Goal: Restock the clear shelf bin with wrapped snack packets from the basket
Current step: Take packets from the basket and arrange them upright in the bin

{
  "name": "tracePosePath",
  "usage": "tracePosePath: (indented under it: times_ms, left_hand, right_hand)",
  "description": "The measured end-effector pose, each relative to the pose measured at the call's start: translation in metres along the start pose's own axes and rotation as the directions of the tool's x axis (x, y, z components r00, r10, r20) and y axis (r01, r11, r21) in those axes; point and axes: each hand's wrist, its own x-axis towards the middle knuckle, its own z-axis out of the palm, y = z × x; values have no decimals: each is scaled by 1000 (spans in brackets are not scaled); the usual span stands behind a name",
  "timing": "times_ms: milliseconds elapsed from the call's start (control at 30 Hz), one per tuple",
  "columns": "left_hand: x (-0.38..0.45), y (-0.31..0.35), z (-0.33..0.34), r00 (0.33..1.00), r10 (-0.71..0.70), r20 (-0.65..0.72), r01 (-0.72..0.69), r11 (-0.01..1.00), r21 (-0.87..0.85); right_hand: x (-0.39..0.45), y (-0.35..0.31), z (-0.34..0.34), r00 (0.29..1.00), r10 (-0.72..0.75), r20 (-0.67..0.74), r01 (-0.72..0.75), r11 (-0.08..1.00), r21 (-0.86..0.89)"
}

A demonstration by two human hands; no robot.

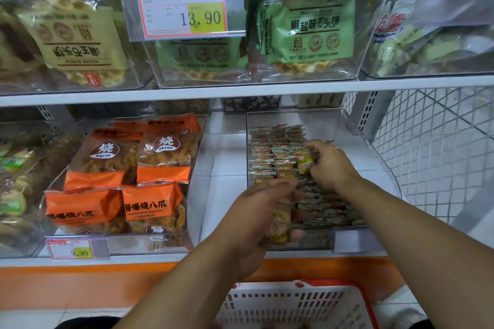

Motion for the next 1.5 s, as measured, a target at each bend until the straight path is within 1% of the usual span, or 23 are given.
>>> tracePosePath:
  times_ms: [33,100,167,233,333,400,467,500,533,567,633,667,733,800,867,933,1000,1100,1167,1333,1400,1467,1500]
  left_hand:
    - [0,0,-1,1000,-10,-10,9,1000,-26]
    - [1,3,-2,999,-18,-26,14,989,-149]
    - [1,7,-3,999,-27,-21,19,957,-290]
    - [1,10,-4,1000,-21,-11,16,930,-367]
    - [0,11,-4,1000,3,-17,-9,918,-397]
    - [-2,12,-3,999,30,-38,-42,920,-390]
    - [-2,12,-5,991,72,-110,-104,944,-313]
    - [-2,12,-7,985,97,-146,-134,953,-271]
    - [-2,12,-9,981,113,-158,-150,957,-249]
    - [-3,14,-10,982,120,-144,-153,957,-247]
    - [-5,16,-12,988,116,-106,-140,953,-269]
    - [-6,18,-12,989,109,-96,-132,950,-283]
    - [-8,19,-14,994,106,-37,-112,947,-301]
    - [-10,20,-16,991,134,22,-122,952,-280]
    - [-9,19,-19,985,171,19,-162,958,-237]
    - [-9,18,-20,983,181,14,-173,961,-215]
    - [-10,17,-19,983,179,40,-167,964,-205]
    - [-10,15,-18,985,161,56,-149,973,-177]
    - [-9,14,-16,987,152,61,-140,977,-160]
    - [-7,11,-16,990,124,63,-114,982,-150]
    - [-4,11,-16,986,155,59,-147,982,-122]
    - [-3,11,-15,969,247,29,-244,967,-77]
    - [-3,11,-15,950,312,-7,-312,948,-60]
  right_hand:
    - [-1,0,0,1000,-1,-2,1,1000,4]
    - [-3,2,1,999,-34,0,34,999,6]
    - [-5,2,-1,998,-68,-15,68,998,1]
    - [-8,1,-4,996,-78,-47,78,997,-2]
    - [-17,-6,-14,992,-45,-114,50,998,35]
    - [-28,-21,-24,971,-61,-232,82,994,79]
    - [-50,-46,-35,931,-159,-329,232,953,197]
    - [-64,-61,-40,911,-240,-336,335,905,262]
    - [-81,-75,-44,887,-342,-310,431,854,291]
    - [-98,-87,-45,864,-440,-246,499,818,286]
    - [-124,-102,-44,835,-547,-67,545,804,236]
    - [-131,-104,-42,836,-549,11,534,818,215]
    - [-136,-101,-38,864,-499,75,475,854,214]
    - [-134,-97,-38,910,-407,75,363,872,328]
    - [-130,-91,-41,946,-320,58,256,842,475]
    - [-125,-86,-47,961,-276,22,233,849,474]
    - [-124,-84,-53,969,-249,10,222,881,417]
    - [-122,-79,-57,975,-222,15,196,887,417]
    - [-122,-77,-58,974,-223,44,174,857,484]
    - [-125,-77,-57,949,-251,189,78,770,633]
    - [-123,-75,-60,953,-224,202,55,788,613]
    - [-119,-70,-67,954,-208,213,30,780,625]
    - [-117,-67,-72,951,-213,223,15,754,657]
